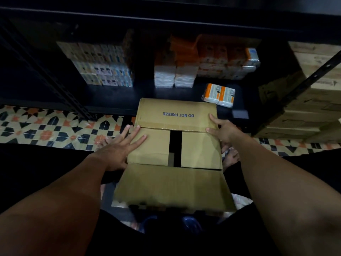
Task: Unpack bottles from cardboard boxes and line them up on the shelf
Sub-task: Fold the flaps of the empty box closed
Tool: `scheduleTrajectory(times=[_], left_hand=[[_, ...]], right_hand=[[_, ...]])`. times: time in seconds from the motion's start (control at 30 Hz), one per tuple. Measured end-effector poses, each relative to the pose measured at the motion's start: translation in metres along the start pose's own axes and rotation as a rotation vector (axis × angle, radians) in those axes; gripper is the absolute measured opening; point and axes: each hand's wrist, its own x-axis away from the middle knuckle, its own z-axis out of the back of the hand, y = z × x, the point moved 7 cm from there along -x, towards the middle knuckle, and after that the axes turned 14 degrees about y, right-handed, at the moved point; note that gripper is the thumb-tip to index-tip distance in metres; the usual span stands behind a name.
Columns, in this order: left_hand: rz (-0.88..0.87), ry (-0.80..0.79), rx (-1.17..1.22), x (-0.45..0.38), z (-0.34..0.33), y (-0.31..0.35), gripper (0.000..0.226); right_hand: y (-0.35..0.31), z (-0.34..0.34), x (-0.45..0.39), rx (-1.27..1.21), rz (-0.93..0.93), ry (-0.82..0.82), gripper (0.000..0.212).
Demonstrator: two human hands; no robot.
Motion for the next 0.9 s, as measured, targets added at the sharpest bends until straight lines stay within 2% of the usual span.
scheduleTrajectory(times=[0.1,0.2,0.3,0.37,0.43,0.5,0.63,0.8,0.9], left_hand=[[0.094,0.006,0.155,-0.002,-0.014,-0.017,0.106],[0.224,0.059,0.215,-0.012,-0.020,-0.024,0.101],[0.288,0.107,0.250,-0.016,-0.016,-0.016,0.103],[0.373,0.163,0.313,-0.018,-0.015,-0.017,0.107],[0.432,0.234,0.408,-0.025,-0.011,-0.014,0.107],[0.368,0.294,0.423,-0.040,0.002,0.001,0.098],[0.164,0.352,0.112,-0.068,0.015,0.032,0.084],[0.199,0.437,0.013,-0.093,0.017,0.031,0.081],[0.202,0.460,-0.001,-0.108,0.020,0.029,0.081]], right_hand=[[0.005,0.001,-0.005,-0.106,-0.038,-0.099,0.063],[0.014,-0.002,-0.004,-0.294,-0.186,-0.211,0.084],[0.016,-0.012,-0.004,-0.407,-0.214,-0.248,0.091],[0.018,-0.022,-0.007,-0.326,-0.165,-0.170,0.094],[0.010,-0.030,-0.005,-0.148,-0.013,-0.070,0.080],[0.004,-0.038,0.001,-0.001,0.069,0.040,0.064],[0.004,-0.043,0.005,0.163,0.097,0.270,0.062],[-0.023,-0.047,-0.014,0.443,0.332,0.373,0.066],[-0.033,-0.054,-0.028,0.597,0.407,0.402,0.069]])
